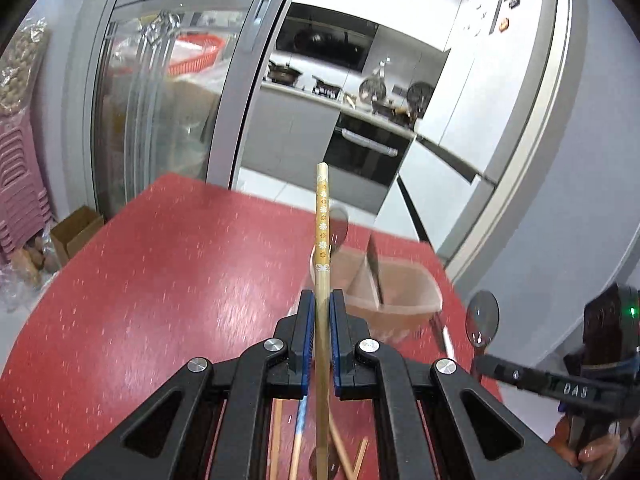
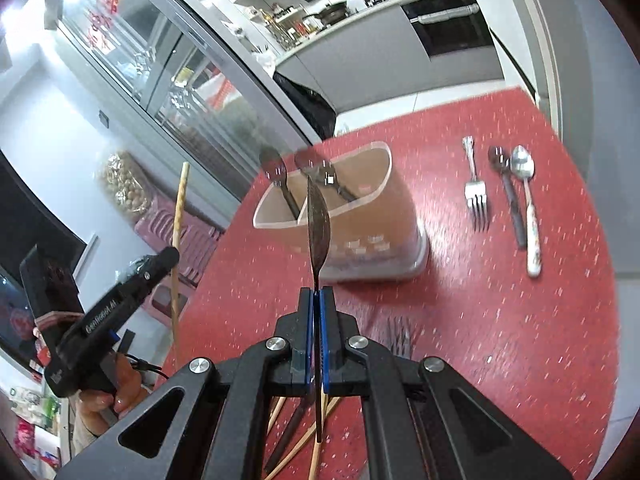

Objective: Organize utensils
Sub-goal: 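Carry the knife and chopstick up to the beige holder with both tools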

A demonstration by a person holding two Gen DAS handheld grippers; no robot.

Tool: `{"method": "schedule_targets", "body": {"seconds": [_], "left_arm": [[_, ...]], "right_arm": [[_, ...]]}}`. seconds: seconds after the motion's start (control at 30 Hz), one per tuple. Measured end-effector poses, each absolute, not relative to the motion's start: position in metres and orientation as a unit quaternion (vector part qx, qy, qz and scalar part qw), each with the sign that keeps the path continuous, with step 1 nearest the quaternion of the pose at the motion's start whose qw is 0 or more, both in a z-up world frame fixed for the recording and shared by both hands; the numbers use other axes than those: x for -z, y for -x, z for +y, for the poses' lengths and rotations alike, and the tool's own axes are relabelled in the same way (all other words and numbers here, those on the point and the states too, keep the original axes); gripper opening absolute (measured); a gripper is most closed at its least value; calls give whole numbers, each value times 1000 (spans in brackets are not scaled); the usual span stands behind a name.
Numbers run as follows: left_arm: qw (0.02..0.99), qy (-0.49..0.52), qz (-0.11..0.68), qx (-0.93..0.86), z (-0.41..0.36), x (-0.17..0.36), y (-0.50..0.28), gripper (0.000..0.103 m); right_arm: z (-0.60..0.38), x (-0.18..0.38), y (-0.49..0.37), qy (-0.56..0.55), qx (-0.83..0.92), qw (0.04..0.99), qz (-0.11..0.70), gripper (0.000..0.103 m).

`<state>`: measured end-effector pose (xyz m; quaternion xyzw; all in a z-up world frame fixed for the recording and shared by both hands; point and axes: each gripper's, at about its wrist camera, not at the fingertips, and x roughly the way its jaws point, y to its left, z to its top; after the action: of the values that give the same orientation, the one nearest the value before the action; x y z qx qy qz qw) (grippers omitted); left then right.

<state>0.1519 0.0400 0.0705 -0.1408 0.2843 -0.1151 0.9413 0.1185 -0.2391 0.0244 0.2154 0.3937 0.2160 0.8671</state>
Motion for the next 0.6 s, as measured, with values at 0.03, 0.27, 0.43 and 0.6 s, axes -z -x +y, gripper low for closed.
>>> {"method": "schedule_targets", "body": {"seconds": [0.03,0.27,0.43,0.6], "left_arm": [[942,145,279,115,39,-74,-157,32],[952,172,229,111,35,-100,-198,32],[954,184,209,108,28,-109,-231,32],[962,175,183,102,15,-111,-258,32]], "right_arm": [[-240,-28,-122,-212,-215,871,388,3],[-244,-58,-149,-198,-213,890,350,3],[-244,-72,-175,-191,-211,900,330,3],[-239,-85,-200,-169,-210,913,305,3]]}}
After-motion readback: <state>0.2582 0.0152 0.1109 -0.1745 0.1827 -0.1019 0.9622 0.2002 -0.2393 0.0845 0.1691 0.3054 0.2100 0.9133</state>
